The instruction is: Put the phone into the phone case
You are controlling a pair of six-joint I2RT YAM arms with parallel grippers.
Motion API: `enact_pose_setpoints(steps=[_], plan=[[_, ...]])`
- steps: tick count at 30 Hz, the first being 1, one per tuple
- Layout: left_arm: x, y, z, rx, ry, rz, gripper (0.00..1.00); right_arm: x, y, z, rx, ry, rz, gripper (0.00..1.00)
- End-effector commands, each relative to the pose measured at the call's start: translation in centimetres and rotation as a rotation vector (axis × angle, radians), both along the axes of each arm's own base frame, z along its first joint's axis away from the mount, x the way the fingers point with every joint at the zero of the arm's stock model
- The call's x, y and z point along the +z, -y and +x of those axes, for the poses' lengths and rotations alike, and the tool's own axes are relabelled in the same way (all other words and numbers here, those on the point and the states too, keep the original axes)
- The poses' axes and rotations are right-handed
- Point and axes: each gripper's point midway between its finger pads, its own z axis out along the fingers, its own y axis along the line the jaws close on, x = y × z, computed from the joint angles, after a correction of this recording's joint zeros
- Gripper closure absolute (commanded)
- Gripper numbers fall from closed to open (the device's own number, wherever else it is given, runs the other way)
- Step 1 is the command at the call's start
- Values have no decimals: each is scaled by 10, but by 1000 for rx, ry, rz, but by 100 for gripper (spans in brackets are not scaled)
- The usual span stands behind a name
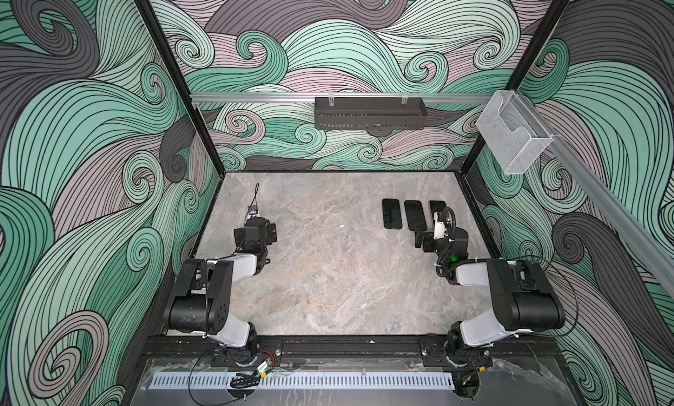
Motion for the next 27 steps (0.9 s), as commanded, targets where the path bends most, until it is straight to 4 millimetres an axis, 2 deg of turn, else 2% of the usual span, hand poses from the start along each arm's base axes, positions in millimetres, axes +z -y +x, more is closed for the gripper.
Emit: enact_pose_setpoints(steps=[1,4,6,7,8,9,11,15,18,20,27], plan=[[10,-4,14,-20,20,-76,1,21,2,9,-9,78,-9,1],[10,-6,14,-27,38,-99,2,21,2,9,-9,77,-11,1],[6,-4,7,-49,70,-124,1,22,2,9,-9,85,-12,1],[2,-3,3,-69,136,-97,1,21,2,9,-10,79,-12,1],[8,-4,2,-76,221,-77,2,21,1,9,-9,81,-13,1],[10,-5,3,-72,229,-74,1,21,1,9,-9,82,-14,1],[5,-7,2,-34,106,-120,1,22,2,9,-11,81,-15,1],[7,-5,5,-71,185,-80,1,21,1,9,-10,80,-17,1],[5,-6,3,-37,101,-119,1,21,1,9,-12,78,-18,1],[5,-6,4,-60,151,-92,1,21,1,9,-10,79,-18,1],[3,-6,3,-38,103,-115,1,21,1,9,-11,78,-21,1]])
